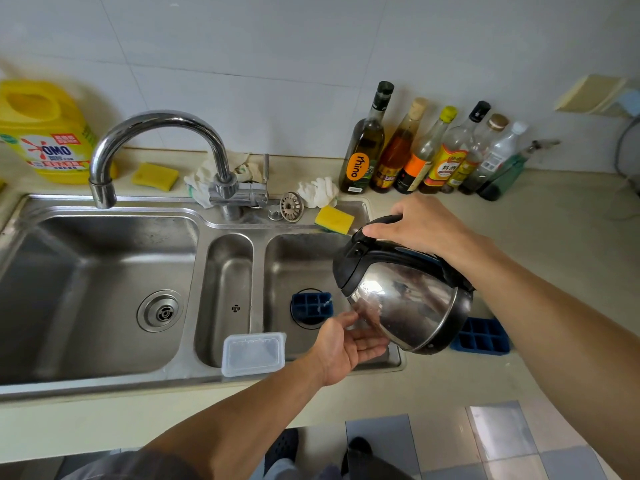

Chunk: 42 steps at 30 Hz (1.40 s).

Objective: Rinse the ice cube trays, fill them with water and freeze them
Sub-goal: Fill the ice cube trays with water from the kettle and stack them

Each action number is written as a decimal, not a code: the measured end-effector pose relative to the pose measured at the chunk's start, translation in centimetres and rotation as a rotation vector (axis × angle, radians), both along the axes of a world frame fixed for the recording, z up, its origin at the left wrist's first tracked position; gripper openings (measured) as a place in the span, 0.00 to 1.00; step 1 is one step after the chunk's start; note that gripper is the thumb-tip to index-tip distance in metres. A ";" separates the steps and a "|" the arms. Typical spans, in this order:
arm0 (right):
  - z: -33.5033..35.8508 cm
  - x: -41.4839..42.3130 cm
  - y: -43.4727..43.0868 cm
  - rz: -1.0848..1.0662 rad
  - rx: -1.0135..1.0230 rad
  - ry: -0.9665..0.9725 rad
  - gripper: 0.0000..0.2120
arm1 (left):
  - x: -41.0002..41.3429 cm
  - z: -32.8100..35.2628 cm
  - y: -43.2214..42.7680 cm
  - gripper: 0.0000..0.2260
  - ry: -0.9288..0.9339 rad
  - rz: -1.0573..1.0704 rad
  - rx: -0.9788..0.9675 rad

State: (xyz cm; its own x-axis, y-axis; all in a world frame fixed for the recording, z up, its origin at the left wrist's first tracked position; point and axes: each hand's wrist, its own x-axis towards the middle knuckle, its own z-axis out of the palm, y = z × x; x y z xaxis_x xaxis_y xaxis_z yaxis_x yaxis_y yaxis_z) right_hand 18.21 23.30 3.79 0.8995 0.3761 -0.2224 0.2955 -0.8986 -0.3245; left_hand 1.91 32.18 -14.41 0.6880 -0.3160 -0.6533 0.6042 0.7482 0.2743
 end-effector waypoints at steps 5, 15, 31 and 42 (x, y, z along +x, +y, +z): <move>0.0 0.3 -0.6 -0.008 0.007 0.014 0.27 | 0.3 0.0 -0.4 0.17 -0.001 -0.019 -0.007; -0.3 1.1 -0.8 -0.024 -0.019 0.017 0.30 | 0.9 0.2 -0.6 0.17 0.008 -0.035 -0.043; -0.6 1.0 1.7 0.014 -0.047 0.045 0.28 | 0.6 -1.1 1.1 0.17 0.033 -0.021 -0.039; -0.7 2.2 2.4 0.049 -0.046 0.029 0.28 | 1.7 -1.0 1.5 0.16 0.017 0.014 -0.034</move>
